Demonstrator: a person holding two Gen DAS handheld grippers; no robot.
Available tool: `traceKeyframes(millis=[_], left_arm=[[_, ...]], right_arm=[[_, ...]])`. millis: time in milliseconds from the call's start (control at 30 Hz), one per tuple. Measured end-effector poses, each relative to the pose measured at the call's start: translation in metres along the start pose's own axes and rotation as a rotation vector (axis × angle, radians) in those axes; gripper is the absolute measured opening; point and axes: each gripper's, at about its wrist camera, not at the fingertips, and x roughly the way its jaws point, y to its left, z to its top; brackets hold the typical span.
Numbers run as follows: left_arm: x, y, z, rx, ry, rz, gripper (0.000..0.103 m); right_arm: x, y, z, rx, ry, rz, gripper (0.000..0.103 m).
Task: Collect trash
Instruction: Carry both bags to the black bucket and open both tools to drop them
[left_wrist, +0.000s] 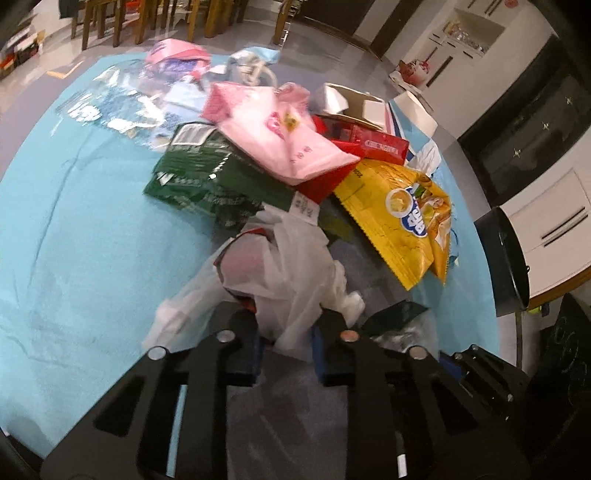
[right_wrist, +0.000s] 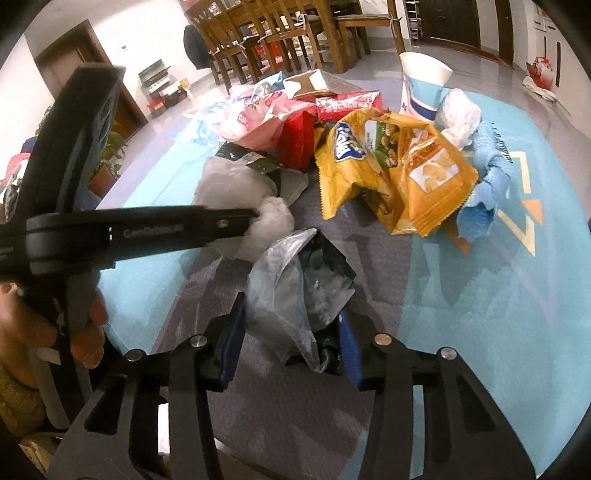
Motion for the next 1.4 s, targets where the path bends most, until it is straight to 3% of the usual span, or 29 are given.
traceKeyframes(millis=[300, 500, 667, 833, 1067, 1400], left_arm=[[-0.025, 0.020, -0.015, -0.045, 0.004, -0.032, 0.019], [-0.060, 0.014, -0.018, -0.038, -0.050, -0.078, 0.019], [-0.093, 0.000, -0.011, -0.001, -0.104, -0.098, 0.019], [-0.101, -0.048, 0.009, 0.089, -0.134, -0.151, 0.019], [-0.077, -0.139, 0.040, 0.224, -0.131, -0.242, 0.019], [-0.025, -0.288, 0.065, 0.417, -0.065, -0.397, 0.019]], right_arm=[[-0.023, -0.018, -0.008, 0.057, -0.026, 0.010, 0.046], [-0.035, -0.013, -0.005, 0.060, -0.057, 0.023, 0.046], [-0.070, -0.023, 0.002, 0.100, -0.152, 0.024, 0.046], [-0.110, -0.053, 0.006, 0.171, -0.276, -0.035, 0.046], [-0.185, -0.131, -0.004, 0.353, -0.454, -0.227, 0.046], [-0.225, -0.235, -0.014, 0.587, -0.508, -0.351, 0.046]])
